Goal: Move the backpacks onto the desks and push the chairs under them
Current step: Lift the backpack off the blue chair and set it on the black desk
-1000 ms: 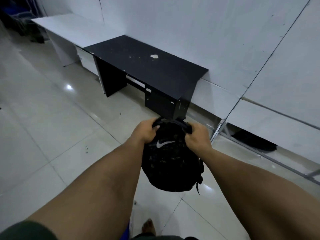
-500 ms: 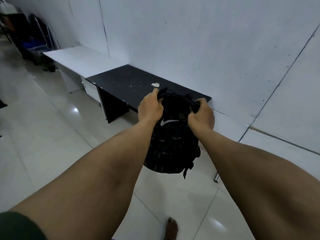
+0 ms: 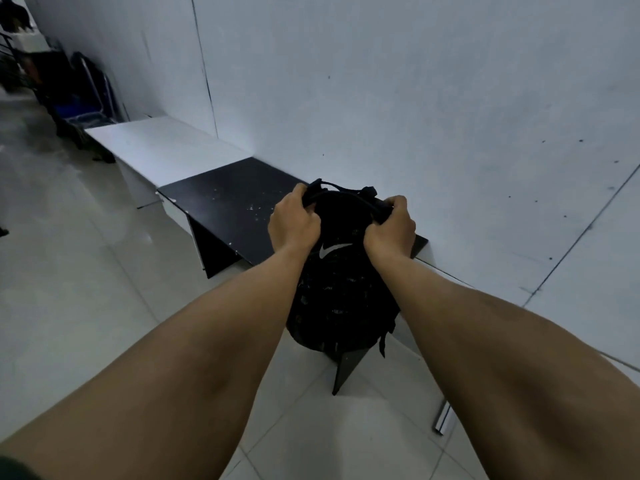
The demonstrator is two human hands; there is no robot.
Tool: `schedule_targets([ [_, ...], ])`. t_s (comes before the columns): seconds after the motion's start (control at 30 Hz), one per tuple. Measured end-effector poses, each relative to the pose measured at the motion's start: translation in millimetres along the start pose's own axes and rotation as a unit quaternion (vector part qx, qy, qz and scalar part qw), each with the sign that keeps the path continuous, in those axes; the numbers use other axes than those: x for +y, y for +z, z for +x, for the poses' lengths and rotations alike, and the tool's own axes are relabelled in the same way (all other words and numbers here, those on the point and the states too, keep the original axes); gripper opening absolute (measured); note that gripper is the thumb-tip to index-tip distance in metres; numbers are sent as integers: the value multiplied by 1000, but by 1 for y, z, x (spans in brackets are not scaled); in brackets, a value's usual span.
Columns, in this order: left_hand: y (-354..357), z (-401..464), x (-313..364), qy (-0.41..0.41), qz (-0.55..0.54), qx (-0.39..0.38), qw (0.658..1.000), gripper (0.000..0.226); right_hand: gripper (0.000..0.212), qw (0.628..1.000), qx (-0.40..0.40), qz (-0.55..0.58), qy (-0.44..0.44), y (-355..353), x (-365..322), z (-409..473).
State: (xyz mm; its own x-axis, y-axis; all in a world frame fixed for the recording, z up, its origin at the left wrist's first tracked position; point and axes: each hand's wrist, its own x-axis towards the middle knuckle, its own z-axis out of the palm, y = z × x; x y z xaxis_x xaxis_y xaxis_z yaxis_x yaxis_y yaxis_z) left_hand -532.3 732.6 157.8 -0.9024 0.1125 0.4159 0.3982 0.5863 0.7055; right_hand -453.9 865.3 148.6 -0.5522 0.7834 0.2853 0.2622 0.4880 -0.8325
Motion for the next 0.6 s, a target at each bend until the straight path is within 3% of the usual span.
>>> schedule_targets([
  [0.27, 63, 86, 4, 37, -7, -3, 999, 20, 31, 999, 36, -34, 5, 31, 4, 85],
  [0.6, 131, 193, 4, 96, -40, -94, 990, 24, 34, 989, 118, -32, 81, 85, 3, 164],
])
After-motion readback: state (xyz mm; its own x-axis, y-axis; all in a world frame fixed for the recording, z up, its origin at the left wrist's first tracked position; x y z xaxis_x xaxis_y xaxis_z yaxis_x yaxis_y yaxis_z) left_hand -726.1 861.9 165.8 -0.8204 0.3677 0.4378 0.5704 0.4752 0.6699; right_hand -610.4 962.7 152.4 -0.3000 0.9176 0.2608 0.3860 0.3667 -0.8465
